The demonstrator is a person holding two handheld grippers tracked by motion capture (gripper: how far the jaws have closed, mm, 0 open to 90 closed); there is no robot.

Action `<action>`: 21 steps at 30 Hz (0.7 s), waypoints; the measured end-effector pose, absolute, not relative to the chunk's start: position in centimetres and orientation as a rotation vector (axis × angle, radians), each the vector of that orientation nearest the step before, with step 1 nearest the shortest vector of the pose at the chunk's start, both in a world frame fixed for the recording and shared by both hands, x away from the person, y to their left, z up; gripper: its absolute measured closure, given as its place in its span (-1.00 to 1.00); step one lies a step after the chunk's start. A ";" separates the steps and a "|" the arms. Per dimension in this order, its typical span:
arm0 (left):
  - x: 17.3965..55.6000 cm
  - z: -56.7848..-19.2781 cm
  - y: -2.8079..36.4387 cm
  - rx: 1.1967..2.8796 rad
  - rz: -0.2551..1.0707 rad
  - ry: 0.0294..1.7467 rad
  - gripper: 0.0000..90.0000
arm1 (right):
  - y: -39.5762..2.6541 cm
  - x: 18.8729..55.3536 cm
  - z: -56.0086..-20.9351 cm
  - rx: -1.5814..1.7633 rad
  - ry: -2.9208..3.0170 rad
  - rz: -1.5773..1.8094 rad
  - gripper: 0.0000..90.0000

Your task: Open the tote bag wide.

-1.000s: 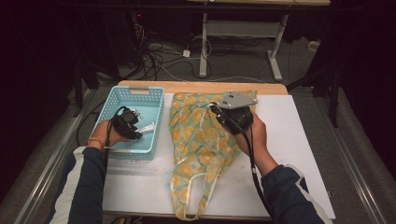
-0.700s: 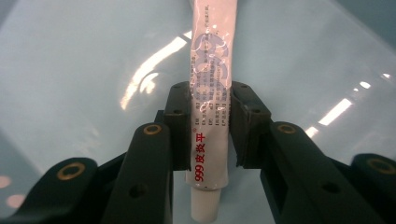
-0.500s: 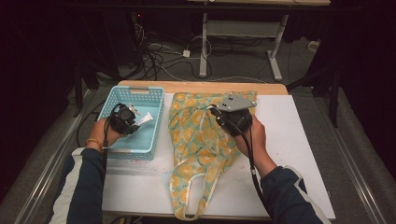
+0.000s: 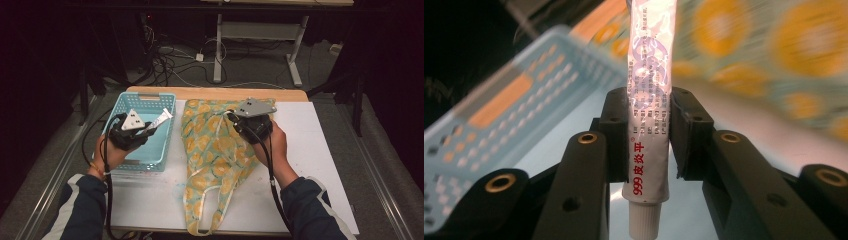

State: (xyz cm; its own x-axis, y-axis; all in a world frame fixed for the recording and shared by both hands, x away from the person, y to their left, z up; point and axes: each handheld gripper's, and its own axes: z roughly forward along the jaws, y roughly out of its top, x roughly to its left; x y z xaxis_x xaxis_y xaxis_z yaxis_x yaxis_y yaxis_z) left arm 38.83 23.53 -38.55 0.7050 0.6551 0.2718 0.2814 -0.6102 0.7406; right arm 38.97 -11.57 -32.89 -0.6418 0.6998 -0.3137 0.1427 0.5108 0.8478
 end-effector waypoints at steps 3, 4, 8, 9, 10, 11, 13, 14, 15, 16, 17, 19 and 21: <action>35.8 -37.6 22.4 2.157 0.655 0.604 0.55 | -11.5 39.0 -32.7 0.691 2.097 1.090 0.99; 35.0 -37.5 22.2 2.129 0.624 0.564 0.55 | -11.5 39.0 -32.7 0.691 2.097 1.090 0.99; 32.1 -37.5 20.0 2.135 0.571 0.449 0.55 | -11.4 39.0 -32.8 0.698 2.100 1.087 0.99; 30.9 -37.5 18.9 2.133 0.531 0.396 0.55 | -11.4 39.0 -32.8 0.698 2.104 1.081 0.99; 30.9 -37.5 18.9 2.133 0.531 0.396 0.55 | -11.4 39.0 -32.8 0.698 2.104 1.081 0.99; 30.3 -37.5 18.3 2.138 0.524 0.369 0.55 | -11.3 39.1 -32.9 0.703 2.111 1.075 0.99; 29.0 -37.7 16.6 2.122 0.444 0.301 0.55 | -11.1 39.1 -33.0 0.705 2.116 1.072 0.98; 29.0 -37.7 16.6 2.122 0.444 0.301 0.55 | -11.1 39.1 -33.0 0.705 2.116 1.072 0.98; 28.7 -38.0 15.9 2.125 0.412 0.283 0.55 | -11.0 39.1 -33.0 0.702 2.120 1.070 0.99; 28.4 -38.4 15.1 2.123 0.372 0.268 0.55 | -11.0 39.1 -33.0 0.702 2.120 1.070 0.99; 28.2 -38.9 14.3 2.139 0.349 0.253 0.55 | -10.9 39.1 -33.0 0.697 2.118 1.070 0.99; 28.1 -40.1 12.6 2.198 0.342 0.234 0.55 | -10.9 39.1 -33.0 0.699 2.118 1.076 0.99; 28.5 -41.3 11.3 2.247 0.335 0.248 0.55 | -10.8 39.0 -32.9 0.699 2.118 1.078 0.99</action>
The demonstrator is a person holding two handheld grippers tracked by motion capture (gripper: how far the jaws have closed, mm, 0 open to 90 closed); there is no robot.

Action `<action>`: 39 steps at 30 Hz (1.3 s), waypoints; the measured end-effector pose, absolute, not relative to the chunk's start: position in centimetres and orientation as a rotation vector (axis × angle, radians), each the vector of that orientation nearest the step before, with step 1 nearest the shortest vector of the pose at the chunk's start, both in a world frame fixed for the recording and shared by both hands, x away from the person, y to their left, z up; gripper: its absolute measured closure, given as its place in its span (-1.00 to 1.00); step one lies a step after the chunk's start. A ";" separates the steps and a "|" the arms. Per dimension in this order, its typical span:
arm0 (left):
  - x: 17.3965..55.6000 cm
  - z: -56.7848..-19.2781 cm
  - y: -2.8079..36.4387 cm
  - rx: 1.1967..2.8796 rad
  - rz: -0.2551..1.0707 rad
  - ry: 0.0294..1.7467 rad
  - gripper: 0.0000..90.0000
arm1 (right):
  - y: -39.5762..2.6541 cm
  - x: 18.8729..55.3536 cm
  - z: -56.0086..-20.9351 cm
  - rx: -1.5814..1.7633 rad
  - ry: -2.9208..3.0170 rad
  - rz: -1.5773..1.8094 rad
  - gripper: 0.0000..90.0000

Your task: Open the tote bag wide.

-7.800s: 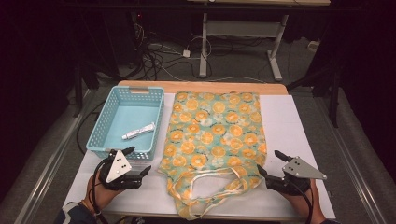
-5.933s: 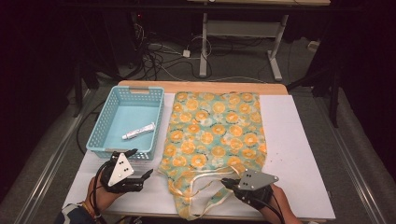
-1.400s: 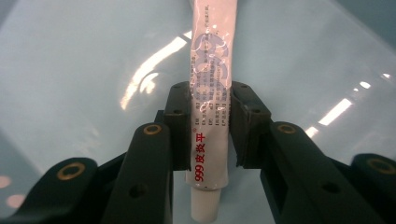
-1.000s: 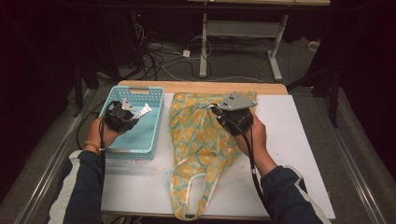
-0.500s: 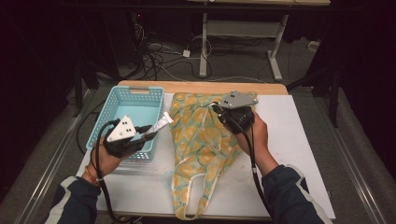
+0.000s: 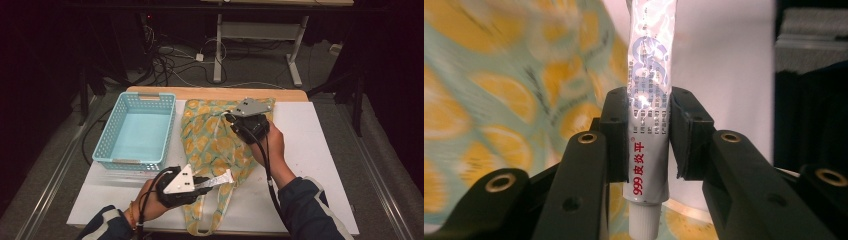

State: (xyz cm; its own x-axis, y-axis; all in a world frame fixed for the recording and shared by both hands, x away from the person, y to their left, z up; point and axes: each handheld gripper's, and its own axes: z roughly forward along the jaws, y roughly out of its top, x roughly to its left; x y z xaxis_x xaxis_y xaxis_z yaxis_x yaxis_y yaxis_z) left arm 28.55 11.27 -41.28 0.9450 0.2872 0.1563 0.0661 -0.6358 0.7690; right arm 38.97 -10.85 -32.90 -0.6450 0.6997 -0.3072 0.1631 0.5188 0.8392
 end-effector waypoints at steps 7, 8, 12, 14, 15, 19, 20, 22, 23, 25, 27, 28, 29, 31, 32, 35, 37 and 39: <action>31.4 -44.4 8.1 2.361 0.381 0.404 0.55 | -10.5 38.6 -32.5 0.684 2.119 1.093 0.99; 31.8 -44.7 7.8 2.362 0.386 0.431 0.55 | -10.4 38.4 -32.3 0.681 2.119 1.101 0.99; 33.2 -45.2 7.3 2.355 0.450 0.540 0.55 | -10.4 38.1 -32.0 0.672 2.121 1.116 0.99; 34.0 -45.1 7.3 2.345 0.491 0.581 0.55 | -10.4 38.0 -32.0 0.673 2.122 1.120 0.99; 34.5 -45.1 7.3 2.328 0.491 0.610 0.55 | -10.4 38.0 -32.0 0.673 2.122 1.120 0.99; 36.0 -45.3 7.2 2.287 0.530 0.686 0.55 | -10.5 37.9 -32.1 0.679 2.123 1.126 0.99; 36.4 -45.4 7.1 2.281 0.544 0.696 0.55 | -10.6 38.0 -32.3 0.684 2.126 1.125 0.99; 37.5 -45.8 6.9 2.255 0.571 0.741 0.54 | -10.6 38.1 -32.5 0.689 2.132 1.121 0.99; 37.5 -45.8 6.9 2.255 0.571 0.741 0.54 | -10.6 38.1 -32.5 0.689 2.132 1.121 0.99; 38.1 -45.9 6.9 2.238 0.565 0.758 0.54 | -10.5 38.3 -32.9 0.691 2.139 1.118 0.99; 38.2 -46.0 6.9 2.216 0.585 0.769 0.33 | -10.5 38.3 -33.1 0.698 2.144 1.113 0.99; 38.1 -45.7 7.0 2.227 0.580 0.751 0.24 | -10.6 38.4 -33.3 0.699 2.145 1.110 0.99; 38.1 -45.7 7.0 2.227 0.580 0.751 0.19 | -10.6 38.4 -33.3 0.699 2.145 1.110 0.99; 37.7 -45.4 7.2 2.220 0.582 0.732 0.13 | -10.6 38.5 -33.5 0.705 2.148 1.108 0.99; 37.5 -45.2 7.3 2.216 0.574 0.713 0.05 | -10.8 38.6 -33.6 0.710 2.147 1.111 0.99; 36.3 -44.7 7.6 2.227 0.576 0.652 -0.02 | -10.9 38.5 -33.7 0.714 2.145 1.110 0.99; 35.3 -44.5 8.1 2.220 0.568 0.617 -0.02 | -11.1 38.5 -33.8 0.715 2.145 1.110 0.98; 34.3 -44.3 8.6 2.229 0.578 0.576 -0.02 | -11.4 38.6 -33.9 0.721 2.146 1.109 0.99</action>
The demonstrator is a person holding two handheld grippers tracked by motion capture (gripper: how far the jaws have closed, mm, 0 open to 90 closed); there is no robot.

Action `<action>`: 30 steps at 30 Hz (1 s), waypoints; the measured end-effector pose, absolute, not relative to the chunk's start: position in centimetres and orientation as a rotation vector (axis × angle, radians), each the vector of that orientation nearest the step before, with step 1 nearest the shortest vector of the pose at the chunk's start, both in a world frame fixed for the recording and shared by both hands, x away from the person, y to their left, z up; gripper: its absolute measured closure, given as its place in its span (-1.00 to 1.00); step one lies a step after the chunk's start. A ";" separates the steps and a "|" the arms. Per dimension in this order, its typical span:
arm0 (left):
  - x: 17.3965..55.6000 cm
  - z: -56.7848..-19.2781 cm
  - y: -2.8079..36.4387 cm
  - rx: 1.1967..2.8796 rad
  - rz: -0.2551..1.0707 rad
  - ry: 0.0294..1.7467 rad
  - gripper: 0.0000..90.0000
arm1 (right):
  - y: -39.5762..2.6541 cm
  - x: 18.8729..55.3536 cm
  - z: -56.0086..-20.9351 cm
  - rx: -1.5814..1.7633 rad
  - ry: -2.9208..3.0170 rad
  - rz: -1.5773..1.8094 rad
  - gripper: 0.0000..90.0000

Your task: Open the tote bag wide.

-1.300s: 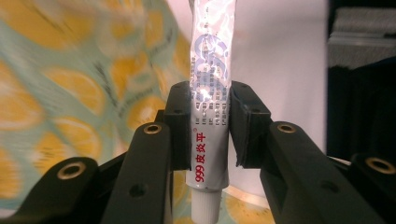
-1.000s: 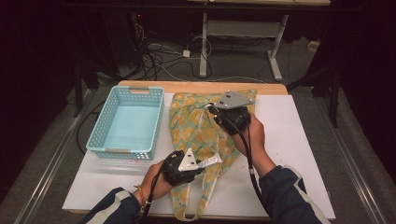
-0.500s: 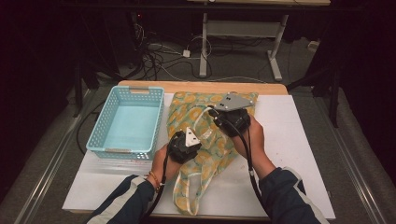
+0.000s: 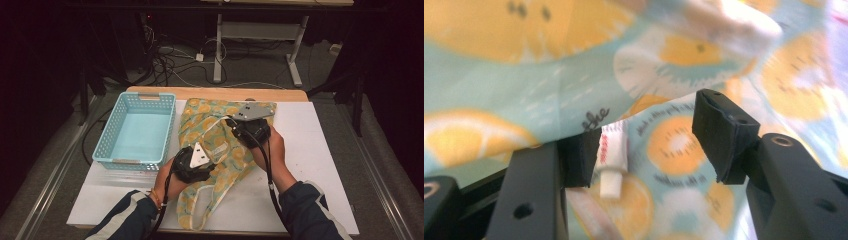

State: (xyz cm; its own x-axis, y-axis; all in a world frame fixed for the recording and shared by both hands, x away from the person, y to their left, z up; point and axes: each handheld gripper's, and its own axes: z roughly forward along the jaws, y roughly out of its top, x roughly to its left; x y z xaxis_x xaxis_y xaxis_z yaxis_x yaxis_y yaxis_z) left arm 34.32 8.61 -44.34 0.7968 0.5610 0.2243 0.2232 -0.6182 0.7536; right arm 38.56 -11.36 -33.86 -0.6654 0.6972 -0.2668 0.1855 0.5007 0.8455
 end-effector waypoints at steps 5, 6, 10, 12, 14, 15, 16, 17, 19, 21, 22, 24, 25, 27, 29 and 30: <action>31.9 -43.2 9.7 2.225 0.595 0.457 0.01 | -11.8 38.6 -34.2 0.732 2.147 1.111 0.99; 31.4 -42.9 9.9 2.214 0.595 0.438 0.01 | -11.8 38.6 -34.2 0.732 2.147 1.111 0.99; 30.2 -42.0 10.9 2.183 0.592 0.423 0.01 | -12.0 38.6 -34.5 0.741 2.149 1.111 0.99; 29.7 -41.8 11.4 2.175 0.595 0.419 -0.03 | -12.2 38.6 -34.7 0.750 2.150 1.115 0.98; 29.2 -41.6 12.1 2.168 0.610 0.394 -0.03 | -12.5 38.6 -34.9 0.752 2.155 1.112 0.98; 29.0 -41.6 12.4 2.156 0.619 0.397 -0.03 | -12.7 38.6 -35.1 0.762 2.158 1.113 0.98; 28.8 -41.5 12.8 2.146 0.628 0.400 -0.03 | -12.7 38.6 -35.1 0.762 2.158 1.113 0.98; 28.8 -41.4 13.2 2.131 0.631 0.409 -0.11 | -12.9 38.5 -35.2 0.769 2.158 1.117 0.98; 28.8 -41.2 14.1 2.116 0.635 0.440 -0.12 | -13.1 38.4 -35.3 0.766 2.158 1.122 0.98; 29.0 -41.3 14.7 2.108 0.666 0.480 -0.30 | -13.2 38.3 -35.3 0.765 2.163 1.122 0.98; 29.0 -41.4 14.8 2.107 0.684 0.503 -0.30 | -13.2 38.3 -35.3 0.765 2.163 1.122 0.98; 29.3 -41.8 15.2 2.118 0.707 0.530 -0.33 | -13.3 38.2 -35.4 0.763 2.164 1.124 0.98; 29.5 -42.0 15.4 2.128 0.703 0.538 -0.36 | -13.4 38.0 -35.6 0.758 2.168 1.124 0.98; 30.0 -42.6 15.7 2.145 0.680 0.562 -0.43 | -13.5 37.8 -35.7 0.760 2.170 1.124 0.98; 30.5 -43.2 15.8 2.169 0.655 0.572 -0.44 | -13.6 37.7 -35.7 0.763 2.173 1.129 0.98; 30.7 -43.6 15.8 2.186 0.651 0.584 -0.44 | -13.7 37.6 -35.7 0.760 2.171 1.132 0.98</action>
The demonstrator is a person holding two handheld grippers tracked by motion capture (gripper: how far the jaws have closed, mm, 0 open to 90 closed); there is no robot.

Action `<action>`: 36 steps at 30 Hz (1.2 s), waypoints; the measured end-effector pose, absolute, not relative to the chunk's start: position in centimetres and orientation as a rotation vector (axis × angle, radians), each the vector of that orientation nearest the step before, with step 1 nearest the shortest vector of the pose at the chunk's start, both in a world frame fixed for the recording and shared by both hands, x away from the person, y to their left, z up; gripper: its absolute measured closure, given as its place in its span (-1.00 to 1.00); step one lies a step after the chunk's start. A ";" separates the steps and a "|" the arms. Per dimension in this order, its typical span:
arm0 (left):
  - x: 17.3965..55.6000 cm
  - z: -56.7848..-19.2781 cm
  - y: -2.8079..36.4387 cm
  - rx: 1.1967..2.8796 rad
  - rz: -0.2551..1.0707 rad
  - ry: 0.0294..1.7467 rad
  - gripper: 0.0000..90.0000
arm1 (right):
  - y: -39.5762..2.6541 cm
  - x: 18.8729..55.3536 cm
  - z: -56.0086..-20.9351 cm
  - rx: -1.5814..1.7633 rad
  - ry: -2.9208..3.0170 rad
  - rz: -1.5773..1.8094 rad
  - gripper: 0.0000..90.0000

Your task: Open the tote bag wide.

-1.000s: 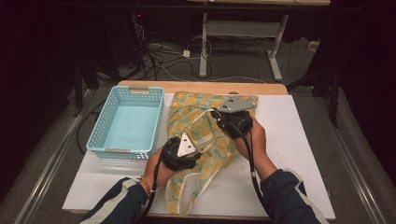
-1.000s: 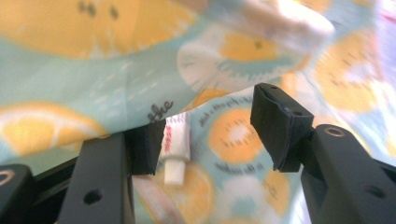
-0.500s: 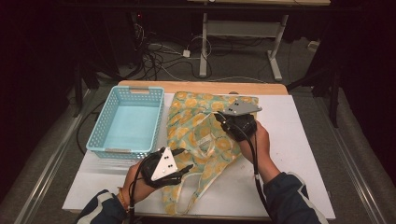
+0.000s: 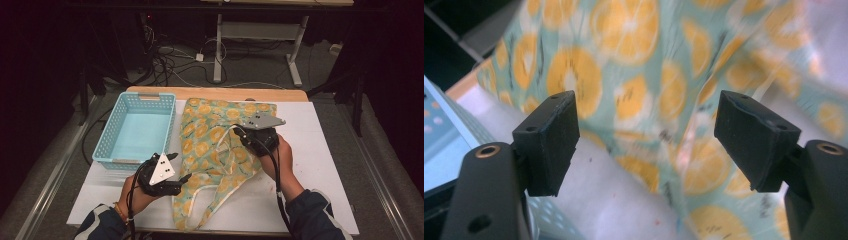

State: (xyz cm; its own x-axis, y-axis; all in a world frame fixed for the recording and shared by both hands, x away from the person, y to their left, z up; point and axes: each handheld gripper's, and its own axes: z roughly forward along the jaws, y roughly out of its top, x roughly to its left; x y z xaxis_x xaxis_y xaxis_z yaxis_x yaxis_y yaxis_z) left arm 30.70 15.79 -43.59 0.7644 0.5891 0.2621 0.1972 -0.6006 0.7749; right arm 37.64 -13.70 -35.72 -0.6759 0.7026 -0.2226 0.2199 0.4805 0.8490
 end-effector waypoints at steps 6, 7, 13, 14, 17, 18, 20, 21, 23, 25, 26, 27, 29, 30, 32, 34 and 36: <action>31.7 -45.2 15.6 2.253 0.653 0.608 -0.42 | -14.5 36.9 -36.1 0.752 2.168 1.158 0.98; 31.8 -45.3 15.6 2.265 0.652 0.604 -0.38 | -14.9 36.6 -36.2 0.745 2.167 1.162 0.98; 32.1 -45.9 15.9 2.288 0.577 0.586 -0.25 | -15.6 35.9 -36.7 0.743 2.166 1.182 0.97; 32.0 -45.9 15.9 2.286 0.565 0.577 -0.25 | -15.7 35.8 -36.9 0.747 2.168 1.182 0.97; 31.5 -45.6 15.7 2.267 0.521 0.538 -0.31 | -16.1 35.5 -37.6 0.751 2.179 1.184 0.97; 31.4 -45.7 15.5 2.273 0.530 0.547 -0.31 | -16.1 35.5 -37.6 0.751 2.179 1.184 0.97; 31.5 -46.0 15.1 2.296 0.528 0.556 -0.36 | -16.2 35.4 -38.0 0.752 2.190 1.176 0.97; 31.5 -46.2 14.9 2.317 0.542 0.565 -0.36 | -16.2 35.4 -38.2 0.748 2.200 1.174 0.97; 31.8 -46.6 14.7 2.339 0.557 0.593 -0.36 | -16.2 35.2 -38.5 0.737 2.214 1.164 0.96; 32.0 -46.9 14.5 2.345 0.576 0.619 -0.26 | -16.3 34.7 -38.7 0.727 2.235 1.170 0.94; 32.1 -46.9 14.5 2.351 0.583 0.627 -0.26 | -16.3 34.7 -38.7 0.727 2.235 1.170 0.94; 32.2 -46.9 14.6 2.354 0.574 0.623 -0.06 | -16.3 34.4 -38.7 0.711 2.244 1.170 0.92; 32.2 -46.9 14.6 2.359 0.582 0.640 -0.03 | -16.3 34.2 -38.6 0.701 2.250 1.171 0.91; 32.3 -47.0 14.7 2.361 0.577 0.643 0.04 | -16.4 34.0 -38.6 0.691 2.255 1.174 0.91; 32.4 -47.2 14.7 2.377 0.583 0.653 0.18 | -16.6 33.6 -38.6 0.680 2.267 1.194 0.87; 32.6 -47.4 14.7 2.383 0.571 0.659 0.32 | -16.7 33.3 -38.7 0.661 2.282 1.206 0.83; 32.6 -47.3 14.8 2.382 0.574 0.662 0.47 | -16.9 32.8 -38.8 0.645 2.292 1.199 0.71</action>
State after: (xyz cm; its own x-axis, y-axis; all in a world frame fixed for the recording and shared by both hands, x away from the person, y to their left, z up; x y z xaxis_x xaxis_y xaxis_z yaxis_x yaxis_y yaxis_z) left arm 32.60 14.78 -47.34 0.7824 0.5750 0.2390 0.3182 -0.6992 0.6403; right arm 32.82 -16.86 -38.75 -0.7783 0.5989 -0.1884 0.1866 0.5072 0.8414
